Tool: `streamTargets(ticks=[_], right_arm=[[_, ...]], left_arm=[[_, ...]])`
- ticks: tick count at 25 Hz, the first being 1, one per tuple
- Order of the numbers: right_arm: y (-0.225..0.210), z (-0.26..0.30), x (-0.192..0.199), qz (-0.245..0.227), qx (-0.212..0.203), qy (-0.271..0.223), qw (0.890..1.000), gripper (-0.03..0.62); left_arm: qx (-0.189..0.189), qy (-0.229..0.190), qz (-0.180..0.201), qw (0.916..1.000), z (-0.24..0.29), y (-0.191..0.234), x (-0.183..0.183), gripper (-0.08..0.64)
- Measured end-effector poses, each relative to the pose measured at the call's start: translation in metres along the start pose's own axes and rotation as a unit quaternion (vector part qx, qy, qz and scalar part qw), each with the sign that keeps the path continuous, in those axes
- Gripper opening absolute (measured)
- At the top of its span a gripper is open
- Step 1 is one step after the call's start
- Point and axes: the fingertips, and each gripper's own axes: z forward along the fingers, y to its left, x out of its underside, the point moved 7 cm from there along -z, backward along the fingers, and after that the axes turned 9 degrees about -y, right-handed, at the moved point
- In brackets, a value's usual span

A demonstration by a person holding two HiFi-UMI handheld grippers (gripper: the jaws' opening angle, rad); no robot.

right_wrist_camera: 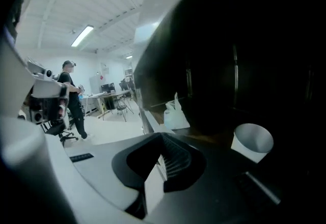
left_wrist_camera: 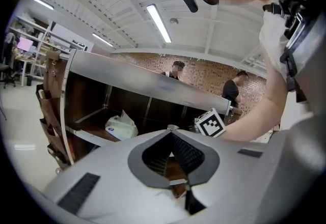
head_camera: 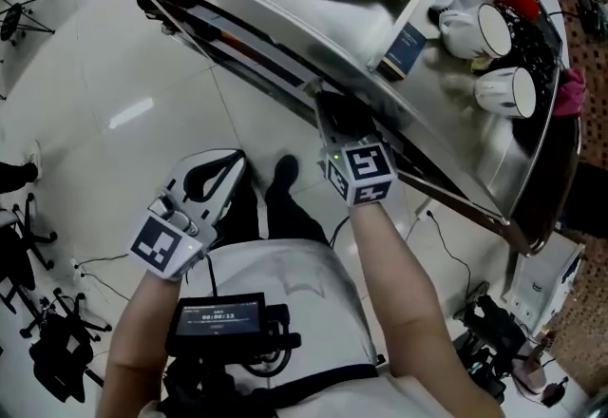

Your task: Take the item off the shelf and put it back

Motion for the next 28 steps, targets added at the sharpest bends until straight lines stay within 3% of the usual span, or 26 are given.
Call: streamTargets(ticks=[4,16,21,28], right_arm=[[-0.026,0.025,0.009,-0.012,0.037,0.017,0.999,0.003],[-0.065,0.063,0.044,-0.009,0.095,0.074,0.993,0.012],[-0.068,0.061,0.047,0.007,0.102,0.079,0.992,0.073],[-0.052,0.032,0.039,0.008,0.116,0.061,0.991,0.074]], left_arm=[[-0.019,-0.001,-0.011,0.9998,-0.009,0.001,0.010,0.008],[-0.066,-0.005,-0.030,0.9973,-0.038,0.006,0.021,0.008],[-0.066,-0.002,-0.030,0.9974,-0.044,0.009,0.018,0.008],[-0.042,-0.008,-0.025,0.9988,-0.051,0.016,0.005,0.008]])
